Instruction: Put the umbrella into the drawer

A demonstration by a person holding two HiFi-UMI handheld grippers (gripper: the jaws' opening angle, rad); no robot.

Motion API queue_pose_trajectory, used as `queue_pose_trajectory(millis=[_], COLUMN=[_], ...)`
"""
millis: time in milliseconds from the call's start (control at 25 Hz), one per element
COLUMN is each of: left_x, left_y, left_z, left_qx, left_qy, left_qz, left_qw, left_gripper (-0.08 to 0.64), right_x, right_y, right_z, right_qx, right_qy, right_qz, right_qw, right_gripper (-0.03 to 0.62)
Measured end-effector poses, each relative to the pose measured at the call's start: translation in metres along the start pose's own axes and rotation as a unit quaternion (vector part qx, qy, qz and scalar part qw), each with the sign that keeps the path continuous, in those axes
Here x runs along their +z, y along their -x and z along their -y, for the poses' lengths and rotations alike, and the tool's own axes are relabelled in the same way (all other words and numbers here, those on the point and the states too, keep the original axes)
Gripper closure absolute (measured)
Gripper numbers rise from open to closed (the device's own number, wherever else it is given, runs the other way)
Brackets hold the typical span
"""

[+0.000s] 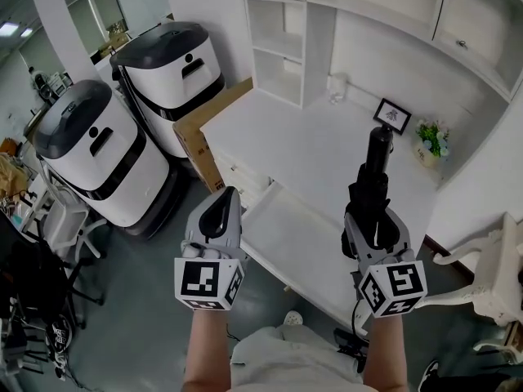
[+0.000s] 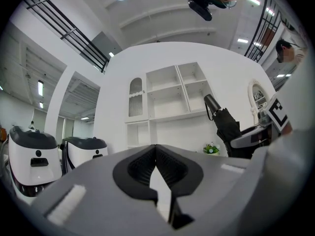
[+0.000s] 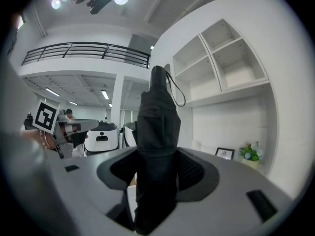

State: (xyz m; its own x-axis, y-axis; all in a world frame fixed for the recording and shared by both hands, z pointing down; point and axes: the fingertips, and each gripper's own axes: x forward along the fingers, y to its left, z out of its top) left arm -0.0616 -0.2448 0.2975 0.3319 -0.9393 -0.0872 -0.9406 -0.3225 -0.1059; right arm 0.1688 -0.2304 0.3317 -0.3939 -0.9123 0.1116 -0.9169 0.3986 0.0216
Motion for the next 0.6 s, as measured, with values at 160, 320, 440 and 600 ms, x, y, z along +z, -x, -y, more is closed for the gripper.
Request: queue_pose_trajectory(millis=[160, 320, 440, 600], left_x=[-0.014, -0.025, -0.037, -0.055], left_y=[-0.005, -0.008, -0.01, -0.015], left_z=[-0.005, -0.012, -0.016, -0.023], left_qx=[0.002, 0.002, -0.001, -0.008], left_qy=[0.006, 0.011, 0.016, 0.023], left_qz=[-0.011, -0.023, -0.037, -0.057], left_qw=[0.9999, 0.9997, 0.9992, 0.9981], left_gripper=[0.552, 0.552, 0.552, 0.552], right_x=[-0.014, -0.026, -0.038, -0.057], right_y=[-0.012, -0.023, -0.029, -0.039], right_z=[-0.005, -0.012, -0.016, -0.023], right_qx=[0.01, 0.018, 0.021, 0.019], right_qy=[-0.003, -0.007, -0.013, -0.022], right_qz=[-0.018, -0.036, -0.054, -0.08], right_qw=[1.0, 0.999, 0.998, 0.996], right_gripper=[0.356, 0.356, 0.356, 0.356])
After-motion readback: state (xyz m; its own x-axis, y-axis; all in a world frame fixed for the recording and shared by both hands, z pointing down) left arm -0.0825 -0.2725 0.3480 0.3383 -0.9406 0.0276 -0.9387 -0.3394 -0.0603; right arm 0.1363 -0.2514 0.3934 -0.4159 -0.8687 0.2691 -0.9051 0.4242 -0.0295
